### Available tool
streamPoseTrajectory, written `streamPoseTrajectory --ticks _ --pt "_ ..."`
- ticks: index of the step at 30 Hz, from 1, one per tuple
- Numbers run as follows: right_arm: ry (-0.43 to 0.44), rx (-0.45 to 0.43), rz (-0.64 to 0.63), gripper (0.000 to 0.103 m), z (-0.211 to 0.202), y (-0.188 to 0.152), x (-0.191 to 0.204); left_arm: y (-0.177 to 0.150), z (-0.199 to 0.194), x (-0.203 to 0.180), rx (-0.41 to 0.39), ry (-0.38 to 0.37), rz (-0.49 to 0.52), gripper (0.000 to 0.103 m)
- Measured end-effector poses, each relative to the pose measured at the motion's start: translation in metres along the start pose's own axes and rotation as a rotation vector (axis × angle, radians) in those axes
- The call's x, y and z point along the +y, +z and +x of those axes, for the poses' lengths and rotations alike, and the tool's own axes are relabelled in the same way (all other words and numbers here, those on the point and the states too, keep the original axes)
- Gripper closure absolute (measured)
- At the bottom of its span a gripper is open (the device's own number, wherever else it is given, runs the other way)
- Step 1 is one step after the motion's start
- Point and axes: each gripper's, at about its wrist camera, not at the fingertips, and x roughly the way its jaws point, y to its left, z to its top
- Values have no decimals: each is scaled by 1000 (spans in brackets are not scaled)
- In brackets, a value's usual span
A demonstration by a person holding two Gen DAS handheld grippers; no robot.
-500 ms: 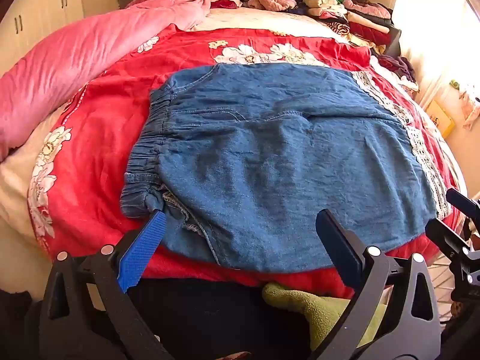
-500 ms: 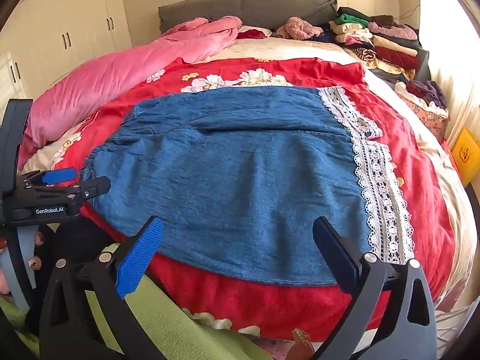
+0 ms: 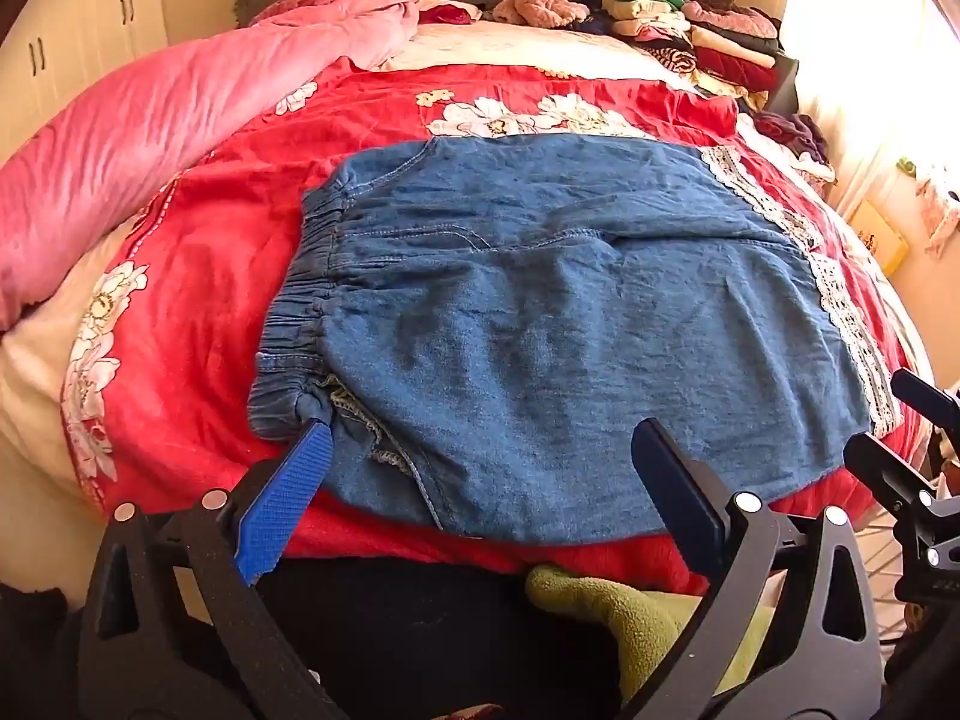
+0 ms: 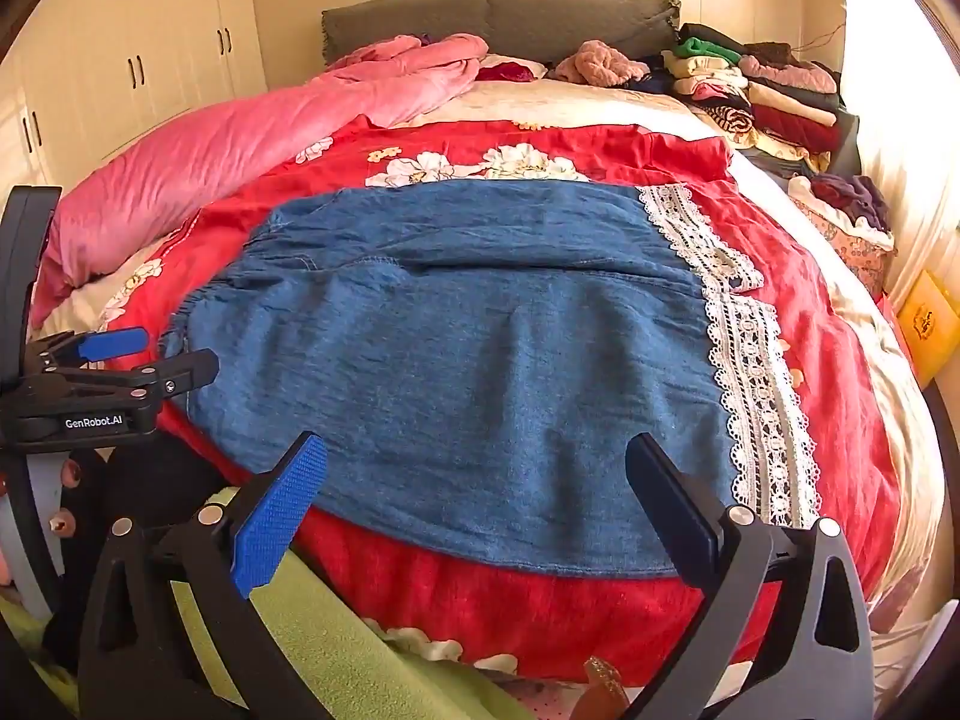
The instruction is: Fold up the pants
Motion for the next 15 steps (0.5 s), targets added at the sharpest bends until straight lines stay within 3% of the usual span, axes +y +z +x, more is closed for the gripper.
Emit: streamPoseTrajectory --ticks 15 --pt "-2 -4 -11 4 3 -4 0 1 -3 1 -8 2 3 9"
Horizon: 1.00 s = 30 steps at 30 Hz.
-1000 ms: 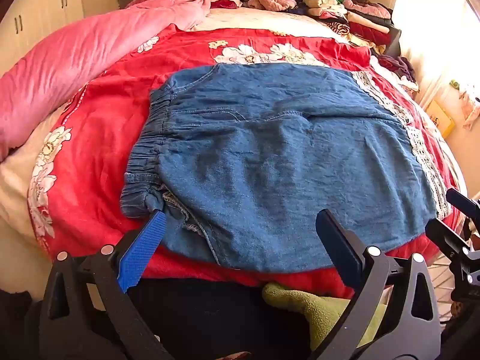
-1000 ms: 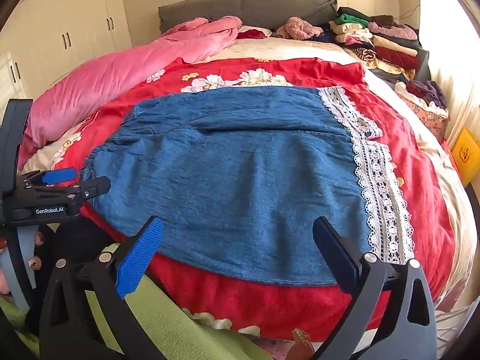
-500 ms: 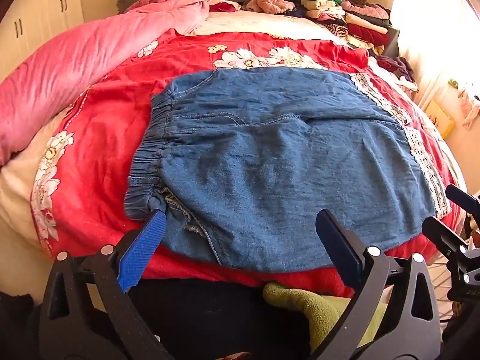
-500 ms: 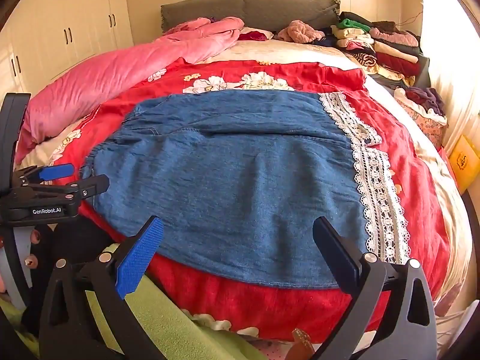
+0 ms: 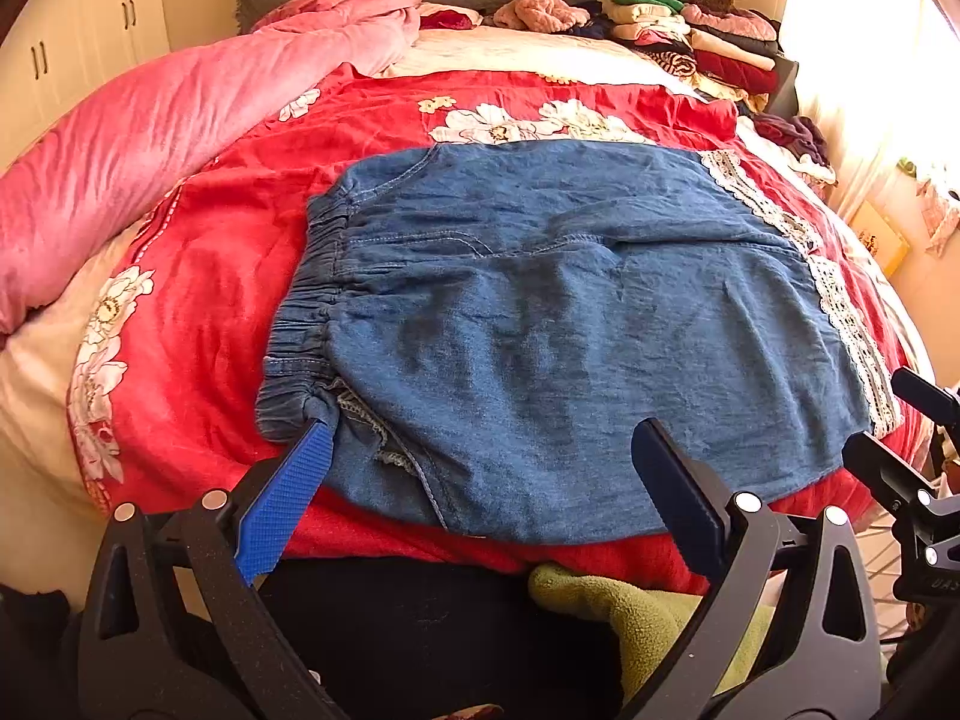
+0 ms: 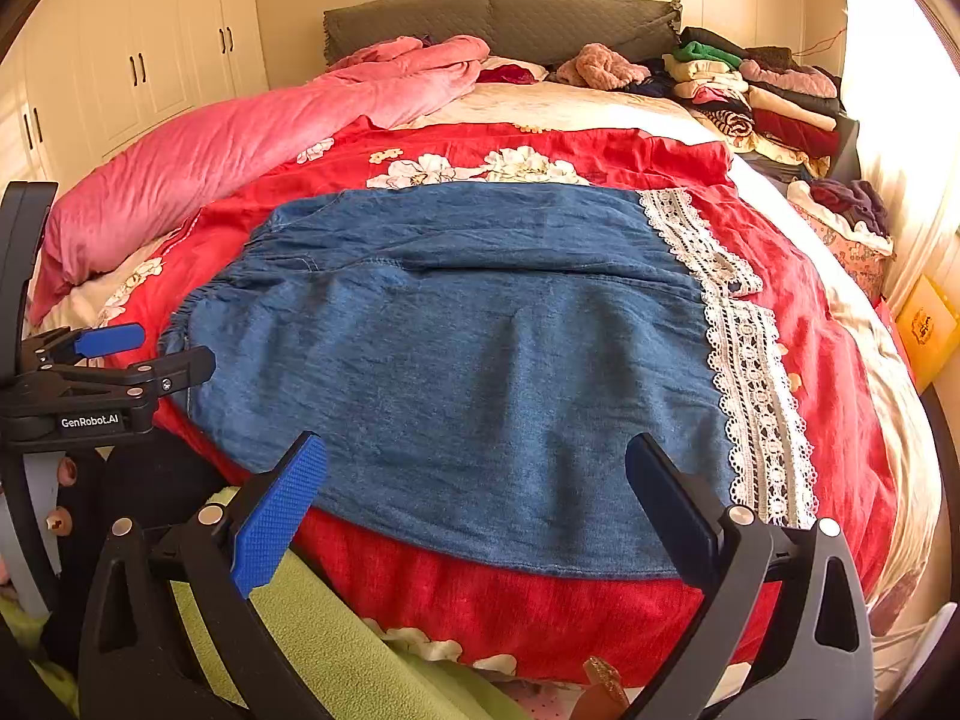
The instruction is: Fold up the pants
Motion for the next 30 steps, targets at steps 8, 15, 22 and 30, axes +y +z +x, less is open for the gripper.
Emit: streamPoseTrajectory --ticks 8,15,22,30 --pt "-2 0 0 4 0 0 0 0 0 1 0 2 2 9" --pt "-2 -2 -1 4 -1 0 0 0 -3 4 -7 5 0 9" --pt "-2 -2 -1 4 -1 0 1 0 -4 5 -11 10 1 9" --pt "-6 -4 -5 4 -1 1 2 0 -6 5 -12 15 4 9"
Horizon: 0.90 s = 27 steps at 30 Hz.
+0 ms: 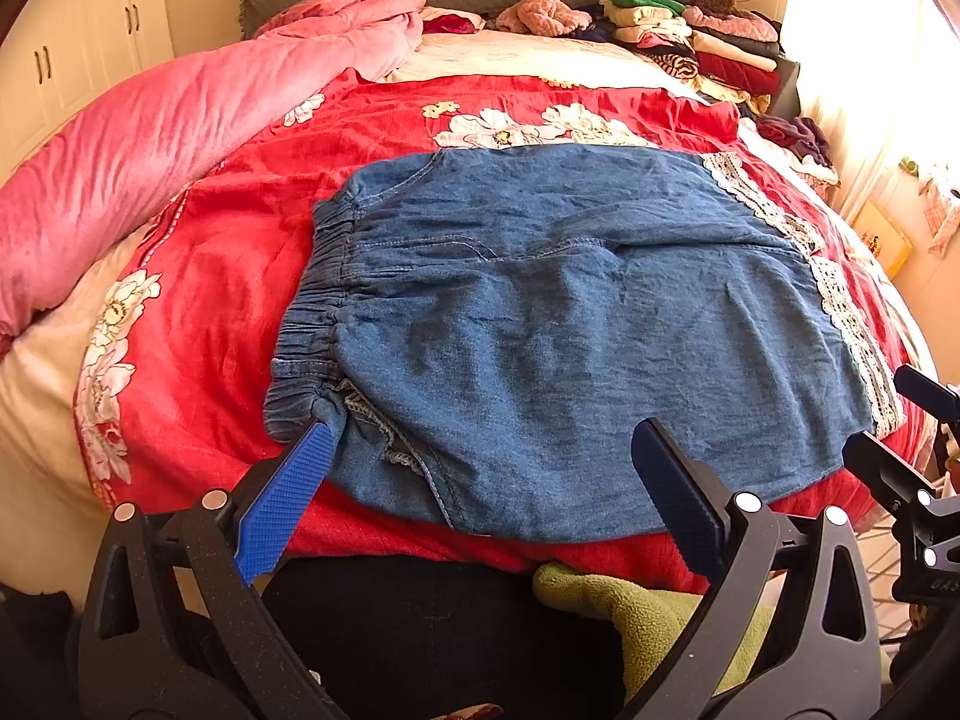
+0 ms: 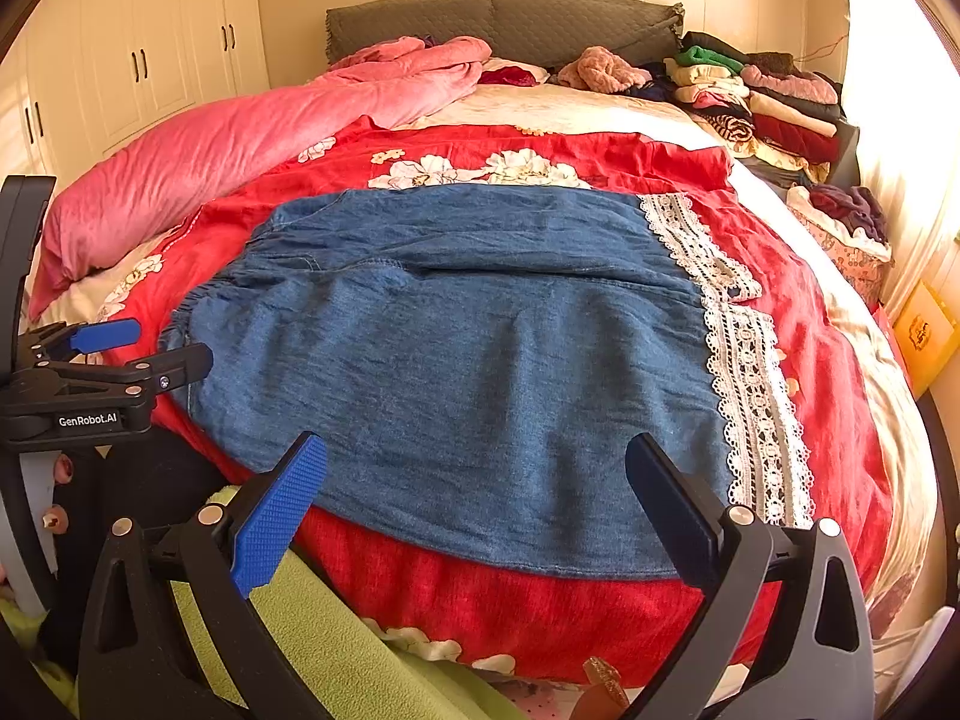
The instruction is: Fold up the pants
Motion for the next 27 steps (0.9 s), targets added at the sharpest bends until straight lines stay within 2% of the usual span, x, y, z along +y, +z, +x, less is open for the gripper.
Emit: streamPoseTrajectory --ticks 15,27 --pt "-38 2 -33 4 18 21 -1 13 15 8 3 53 -8 9" --pt "-42 -46 -115 4 44 68 14 46 31 29 -4 95 -52 9"
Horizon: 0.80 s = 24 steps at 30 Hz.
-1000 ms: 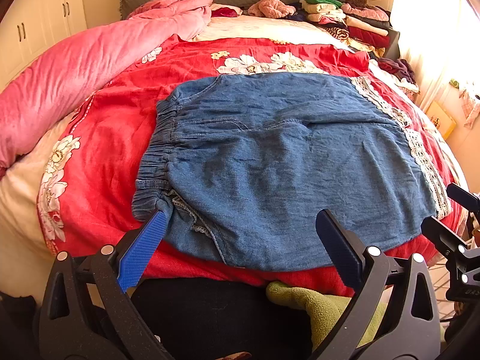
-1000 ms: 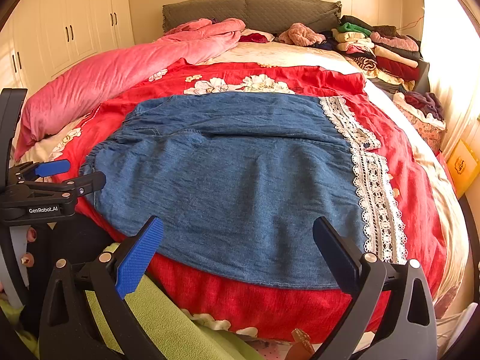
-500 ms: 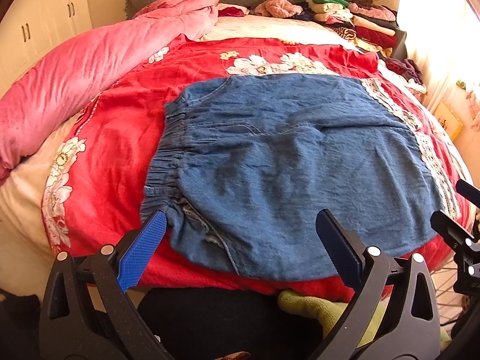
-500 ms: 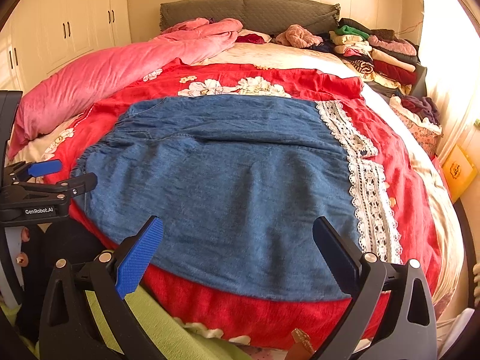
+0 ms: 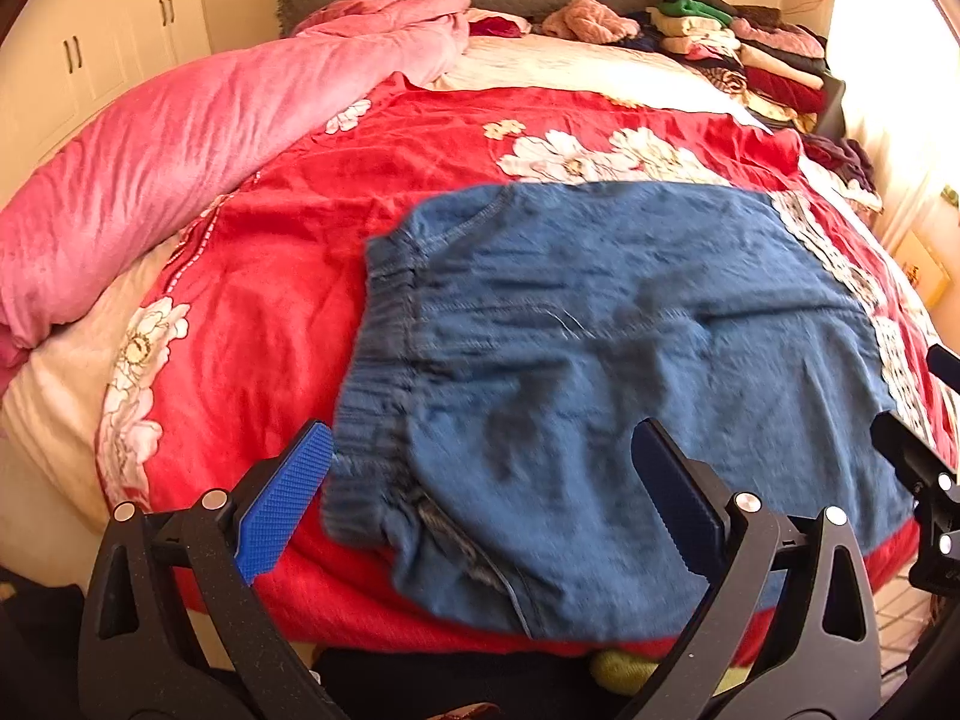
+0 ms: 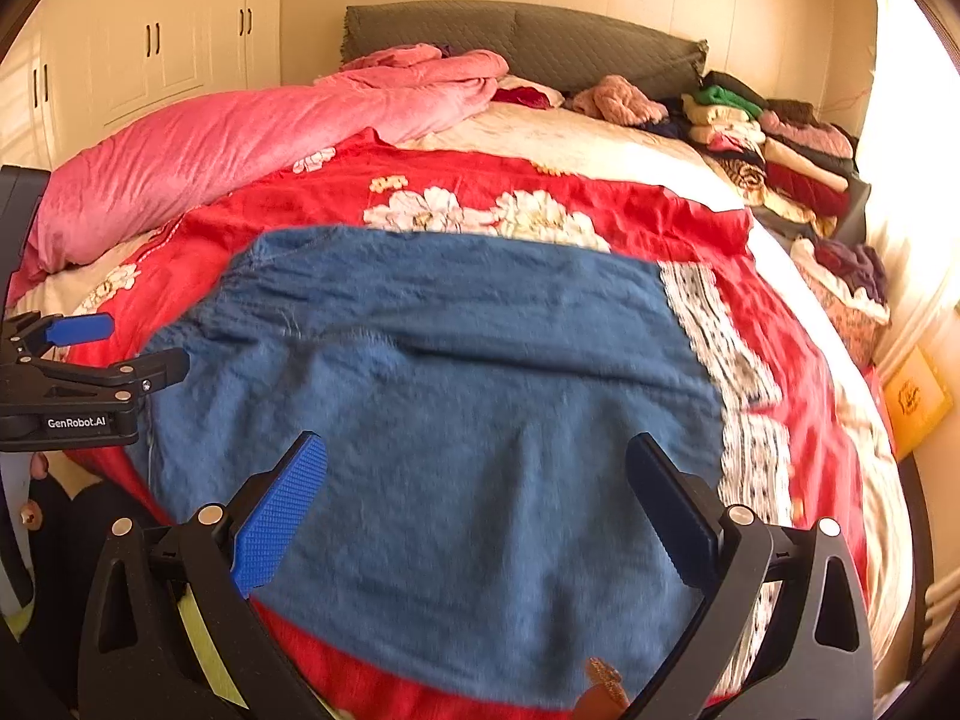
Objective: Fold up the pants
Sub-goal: 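Move the left tool to the elastic waistband and grasp it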
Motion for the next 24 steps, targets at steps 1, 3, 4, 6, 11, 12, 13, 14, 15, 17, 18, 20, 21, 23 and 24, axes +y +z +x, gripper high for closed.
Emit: streamPoseTrajectory --ticks 1,3,4,6,11,12,13,14,15,17,18,20,21,23,24 --pt "-1 -5 -4 4 1 5 1 3 1 2 -1 4 -5 9" --pt "-4 -12 -15 4 6 13 3 9 4 7 -4 13 -14 9" --pt "-5 -18 -18 4 9 18 4 12 6 9 -5 17 -18 9" --pt "1 -23 -26 4 14 26 5 19 9 14 -10 29 -22 9" --pt "27 -28 -33 4 28 45 3 36 16 21 -24 52 -29 9" --pt "34 -29 -35 4 33 51 2 39 18 23 -26 55 -34 9" --pt "34 -29 -35 4 36 54 2 43 19 24 -27 56 -37 9" --pt "34 -27 -37 4 40 59 1 46 21 26 -29 58 -40 9" --pt "41 -27 -38 4 43 61 -1 49 23 27 -29 60 -42 9" --pt "54 -9 -33 4 56 71 -3 55 27 30 -29 62 -44 9" --pt "68 3 -30 4 63 74 -3 58 28 30 -32 65 -44 9" --pt "71 16 -39 4 76 82 -3 63 32 31 -35 77 -38 9" --pt "73 24 -45 4 83 85 -3 67 35 31 -33 82 -37 9" --pt "80 35 -48 4 96 91 -3 71 40 32 -31 86 -37 9" --pt "89 42 -46 4 102 95 -3 74 43 34 -29 91 -39 9"
